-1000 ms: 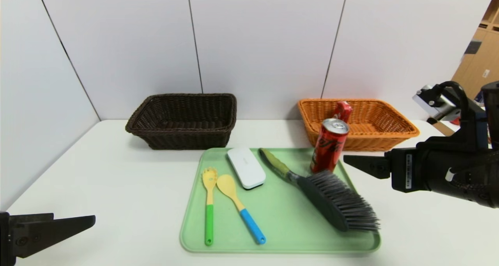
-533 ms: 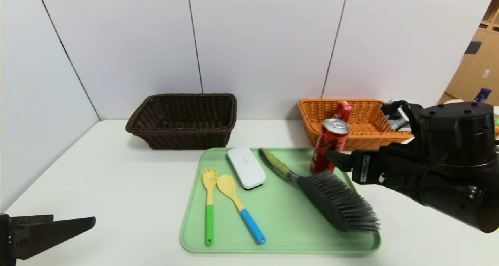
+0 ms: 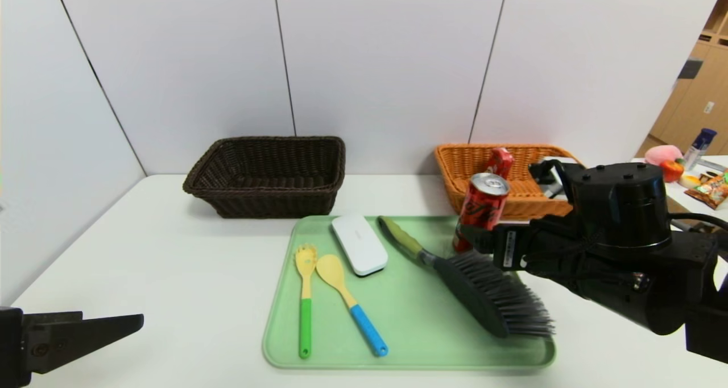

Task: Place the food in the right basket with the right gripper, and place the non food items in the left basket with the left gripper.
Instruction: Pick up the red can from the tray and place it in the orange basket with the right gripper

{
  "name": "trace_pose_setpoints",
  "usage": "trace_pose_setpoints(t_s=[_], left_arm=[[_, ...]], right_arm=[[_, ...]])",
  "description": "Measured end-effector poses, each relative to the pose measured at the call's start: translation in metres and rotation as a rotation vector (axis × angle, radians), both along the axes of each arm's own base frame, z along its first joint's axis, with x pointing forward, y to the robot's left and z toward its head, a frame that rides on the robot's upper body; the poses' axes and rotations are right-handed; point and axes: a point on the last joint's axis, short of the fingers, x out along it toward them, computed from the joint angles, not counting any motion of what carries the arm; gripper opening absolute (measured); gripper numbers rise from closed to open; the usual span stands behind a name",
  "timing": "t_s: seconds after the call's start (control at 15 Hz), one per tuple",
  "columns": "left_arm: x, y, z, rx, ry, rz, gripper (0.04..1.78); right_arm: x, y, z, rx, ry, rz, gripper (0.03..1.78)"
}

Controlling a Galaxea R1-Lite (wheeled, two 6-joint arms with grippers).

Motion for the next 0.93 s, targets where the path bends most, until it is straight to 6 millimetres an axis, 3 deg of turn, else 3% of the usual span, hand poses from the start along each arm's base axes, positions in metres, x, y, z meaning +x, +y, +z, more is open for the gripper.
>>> trace_pose_setpoints(t_s=[0.47,0.93], left_arm=[[0.002,0.0,-0.001,0.002,0.008,0.001,1.69],[0.002,0.0,-0.001,0.002,0.01,0.0,1.69]], right_arm=[[0.021,0.011,-0.023,-0.007,0.002,-0.02,1.69],[0.033,0.017,-0.033,-0.001,-0.02,-0.046,1.69]])
